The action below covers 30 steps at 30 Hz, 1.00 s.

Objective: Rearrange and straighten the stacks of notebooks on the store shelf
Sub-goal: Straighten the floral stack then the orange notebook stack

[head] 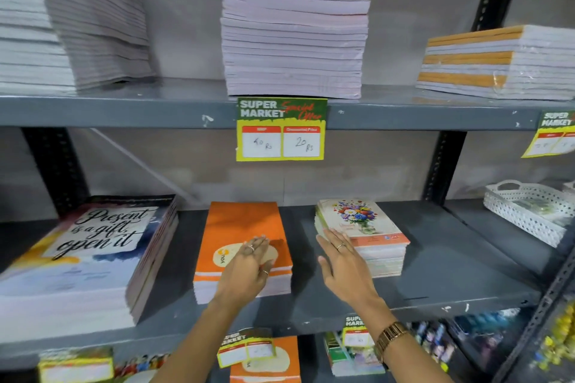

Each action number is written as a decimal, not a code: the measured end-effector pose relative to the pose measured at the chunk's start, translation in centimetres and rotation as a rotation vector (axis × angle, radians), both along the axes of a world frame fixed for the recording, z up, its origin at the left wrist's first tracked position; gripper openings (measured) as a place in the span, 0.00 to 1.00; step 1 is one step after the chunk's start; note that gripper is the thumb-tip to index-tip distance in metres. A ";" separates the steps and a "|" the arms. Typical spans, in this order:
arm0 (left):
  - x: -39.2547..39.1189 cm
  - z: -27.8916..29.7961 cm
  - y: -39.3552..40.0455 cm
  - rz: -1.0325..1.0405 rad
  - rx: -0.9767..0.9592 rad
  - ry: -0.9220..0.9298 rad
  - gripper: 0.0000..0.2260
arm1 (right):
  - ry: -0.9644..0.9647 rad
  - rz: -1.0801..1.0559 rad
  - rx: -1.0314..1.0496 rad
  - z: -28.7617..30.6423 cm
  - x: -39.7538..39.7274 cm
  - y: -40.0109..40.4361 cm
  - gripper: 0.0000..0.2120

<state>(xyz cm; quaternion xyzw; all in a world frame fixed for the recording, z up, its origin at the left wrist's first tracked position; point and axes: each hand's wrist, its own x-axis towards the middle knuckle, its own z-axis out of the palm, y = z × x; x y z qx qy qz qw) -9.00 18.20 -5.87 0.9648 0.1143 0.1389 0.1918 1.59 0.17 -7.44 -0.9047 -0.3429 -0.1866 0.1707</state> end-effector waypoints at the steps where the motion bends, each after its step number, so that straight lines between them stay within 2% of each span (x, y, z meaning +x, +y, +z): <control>1: -0.5 -0.1 0.5 0.005 -0.001 0.003 0.23 | -0.003 0.012 -0.004 0.0 -0.5 0.6 0.24; 4: -2.1 -0.3 2.1 0.027 0.012 0.014 0.22 | 0.000 0.051 -0.027 -0.1 -1.9 2.6 0.23; 8: -3.3 -0.7 3.3 0.044 0.001 -0.010 0.21 | 0.030 0.079 0.025 -0.4 -2.4 3.8 0.29; 12: -2.8 -0.9 2.7 0.038 -0.024 0.003 0.22 | 0.090 -0.006 0.105 0.0 -1.5 2.6 0.21; 16: -0.8 -0.6 0.3 0.014 -0.070 -0.033 0.22 | 0.093 -0.126 0.153 0.4 -0.2 0.4 0.20; 24: 4.0 0.1 -5.9 -0.001 -0.342 -0.126 0.21 | 0.209 -0.315 0.310 1.2 4.2 -5.9 0.19; 30: 7.2 0.9 -9.3 0.028 -0.562 -0.122 0.21 | 0.334 -0.338 0.351 1.4 8.0 -9.0 0.21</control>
